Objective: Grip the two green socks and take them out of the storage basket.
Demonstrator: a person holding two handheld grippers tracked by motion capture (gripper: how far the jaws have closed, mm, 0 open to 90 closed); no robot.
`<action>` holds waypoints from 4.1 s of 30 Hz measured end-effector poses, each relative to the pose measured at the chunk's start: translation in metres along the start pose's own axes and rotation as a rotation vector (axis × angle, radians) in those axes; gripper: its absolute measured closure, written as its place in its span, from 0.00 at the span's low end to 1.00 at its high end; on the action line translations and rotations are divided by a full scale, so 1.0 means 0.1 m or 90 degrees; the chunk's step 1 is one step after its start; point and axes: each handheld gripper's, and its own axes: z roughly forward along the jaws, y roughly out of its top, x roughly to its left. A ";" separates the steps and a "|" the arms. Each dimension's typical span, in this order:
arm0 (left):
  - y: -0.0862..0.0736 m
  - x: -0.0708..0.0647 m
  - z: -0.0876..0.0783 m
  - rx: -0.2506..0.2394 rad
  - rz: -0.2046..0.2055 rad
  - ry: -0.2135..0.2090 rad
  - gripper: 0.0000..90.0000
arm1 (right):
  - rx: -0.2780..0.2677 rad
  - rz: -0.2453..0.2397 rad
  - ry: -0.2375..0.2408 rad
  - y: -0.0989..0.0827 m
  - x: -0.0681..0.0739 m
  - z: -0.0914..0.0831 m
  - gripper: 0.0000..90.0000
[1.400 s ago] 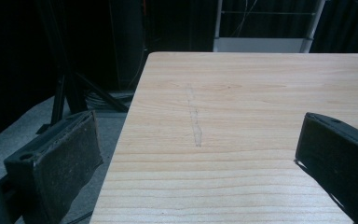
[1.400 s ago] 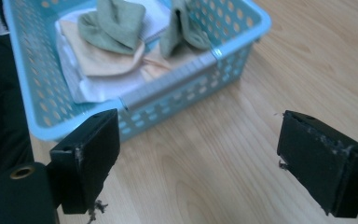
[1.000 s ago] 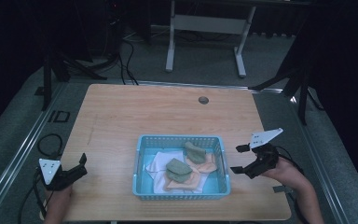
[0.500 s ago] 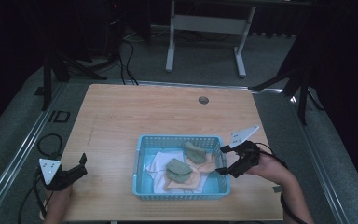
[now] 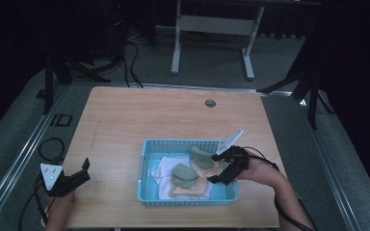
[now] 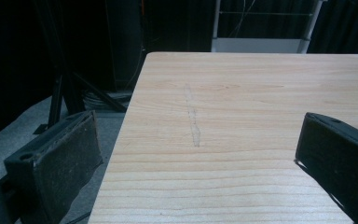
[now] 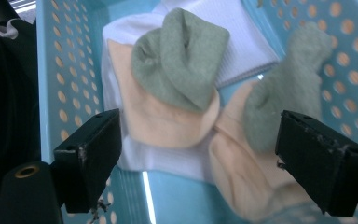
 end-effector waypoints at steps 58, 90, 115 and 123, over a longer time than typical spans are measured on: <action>0.00 0.00 0.00 0.000 -0.002 -0.003 0.01 | 0.061 -0.122 0.015 0.79 0.33 0.39 0.90; 0.00 0.01 0.00 0.001 -0.002 -0.004 0.00 | -0.004 -0.084 -0.077 0.52 0.23 -0.64 0.90; 0.00 0.00 0.00 0.002 0.000 -0.003 0.01 | -0.032 0.054 -0.152 -0.77 0.08 -1.17 0.90; 0.00 0.00 0.00 0.002 0.000 -0.004 0.01 | -0.041 0.088 -0.148 -1.16 0.04 -0.99 0.89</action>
